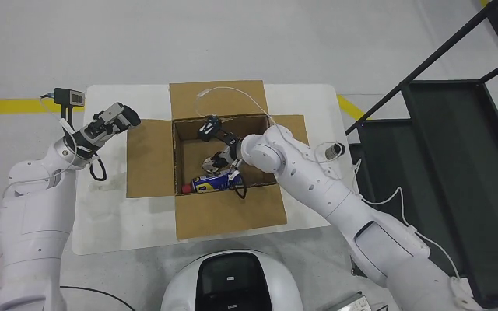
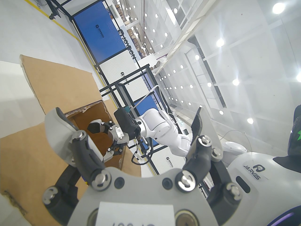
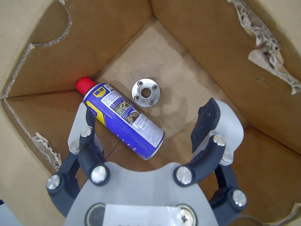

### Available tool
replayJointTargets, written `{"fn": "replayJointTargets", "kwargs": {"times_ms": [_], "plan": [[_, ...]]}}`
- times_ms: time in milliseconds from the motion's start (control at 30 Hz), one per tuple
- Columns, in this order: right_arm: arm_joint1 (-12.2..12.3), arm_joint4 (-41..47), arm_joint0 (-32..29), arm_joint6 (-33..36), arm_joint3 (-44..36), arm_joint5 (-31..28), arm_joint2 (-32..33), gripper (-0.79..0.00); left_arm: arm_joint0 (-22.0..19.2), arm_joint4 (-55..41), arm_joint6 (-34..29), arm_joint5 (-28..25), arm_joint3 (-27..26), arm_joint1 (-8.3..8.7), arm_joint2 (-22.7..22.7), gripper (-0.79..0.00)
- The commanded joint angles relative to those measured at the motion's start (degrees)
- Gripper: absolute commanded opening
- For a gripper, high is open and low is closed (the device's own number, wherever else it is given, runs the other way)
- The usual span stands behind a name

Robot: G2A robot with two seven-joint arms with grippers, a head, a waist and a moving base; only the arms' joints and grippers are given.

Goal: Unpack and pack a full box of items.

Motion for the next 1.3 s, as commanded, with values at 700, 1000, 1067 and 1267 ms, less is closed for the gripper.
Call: {"fn": "replayJointTargets", "kwargs": {"times_ms": [700,1000,1067,1267], "plan": [[-13.2,5.1,10.8,-5.9,30.3,0.6,-12.9,-0.025,0.0,0.0,0.0,0.0,0.0,0.00,0.0,0.000],[-16.8,4.5,12.3,-6.0,36.3,0.9,-14.7,-0.083,0.0,0.0,0.0,0.0,0.0,0.00,0.0,0.000],[-17.6,4.1,12.5,-6.1,37.5,1.3,-15.0,-0.120,0.0,0.0,0.0,0.0,0.0,0.00,0.0,0.000],[-19.4,3.5,13.1,-6.5,40.9,1.3,-15.5,-0.533,0.0,0.0,0.0,0.0,0.0,0.00,0.0,0.000]]}}
